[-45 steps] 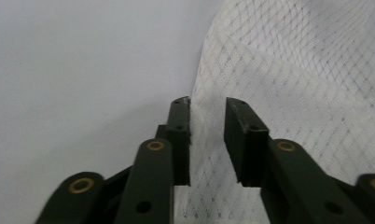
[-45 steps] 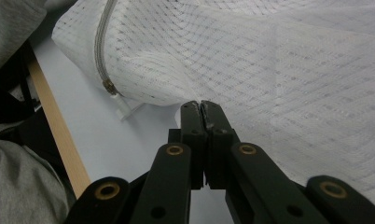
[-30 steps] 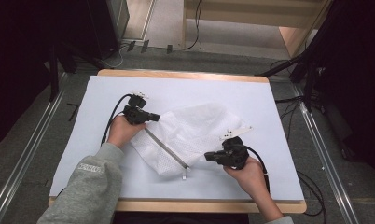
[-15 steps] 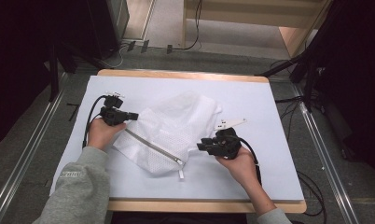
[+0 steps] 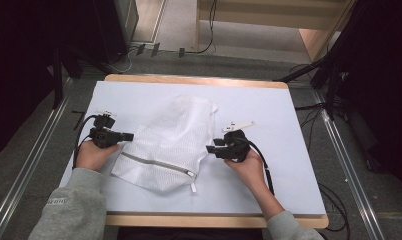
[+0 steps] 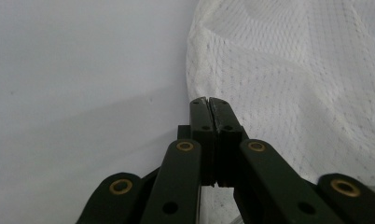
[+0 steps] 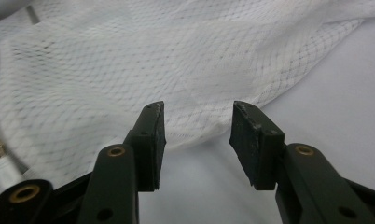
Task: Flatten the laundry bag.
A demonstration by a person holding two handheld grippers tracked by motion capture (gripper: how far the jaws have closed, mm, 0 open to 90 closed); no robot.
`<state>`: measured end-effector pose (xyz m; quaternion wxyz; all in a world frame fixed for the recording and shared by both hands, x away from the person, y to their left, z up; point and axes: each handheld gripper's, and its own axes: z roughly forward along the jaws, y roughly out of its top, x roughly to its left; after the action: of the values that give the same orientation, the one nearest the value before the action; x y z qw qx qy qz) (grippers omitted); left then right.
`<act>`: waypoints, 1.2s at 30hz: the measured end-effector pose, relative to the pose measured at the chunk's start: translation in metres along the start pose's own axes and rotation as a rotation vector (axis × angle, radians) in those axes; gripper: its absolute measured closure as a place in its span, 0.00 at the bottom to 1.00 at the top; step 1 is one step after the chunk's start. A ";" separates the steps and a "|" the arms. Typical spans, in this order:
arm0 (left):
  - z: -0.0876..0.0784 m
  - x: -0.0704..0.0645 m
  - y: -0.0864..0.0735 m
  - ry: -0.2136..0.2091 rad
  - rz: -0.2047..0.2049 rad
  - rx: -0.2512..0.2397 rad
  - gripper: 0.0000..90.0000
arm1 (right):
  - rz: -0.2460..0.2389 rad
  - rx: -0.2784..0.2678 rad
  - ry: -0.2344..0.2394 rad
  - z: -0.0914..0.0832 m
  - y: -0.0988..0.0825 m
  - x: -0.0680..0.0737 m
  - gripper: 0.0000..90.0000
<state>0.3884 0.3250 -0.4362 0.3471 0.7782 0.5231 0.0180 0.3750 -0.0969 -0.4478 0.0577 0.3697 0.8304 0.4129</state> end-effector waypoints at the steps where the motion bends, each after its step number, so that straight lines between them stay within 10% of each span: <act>1: -0.002 -0.001 0.000 -0.004 -0.002 -0.010 0.97 | 0.001 0.004 -0.005 0.004 0.001 0.000 0.60; 13: 0.023 -0.006 0.037 0.001 0.062 -0.069 0.66 | -0.015 0.080 -0.051 0.034 0.003 0.008 0.61; 21: 0.047 -0.001 0.041 -0.034 0.044 -0.016 0.91 | -0.046 0.075 -0.119 0.036 0.000 0.009 1.00; 36: 0.036 -0.040 0.014 -0.162 0.037 0.027 1.00 | 0.035 0.118 -0.038 -0.014 -0.005 -0.019 1.00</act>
<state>0.3955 0.2703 -0.4426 0.3776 0.7912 0.4789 -0.0456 0.3803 -0.1203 -0.4457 0.0442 0.3947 0.8454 0.3573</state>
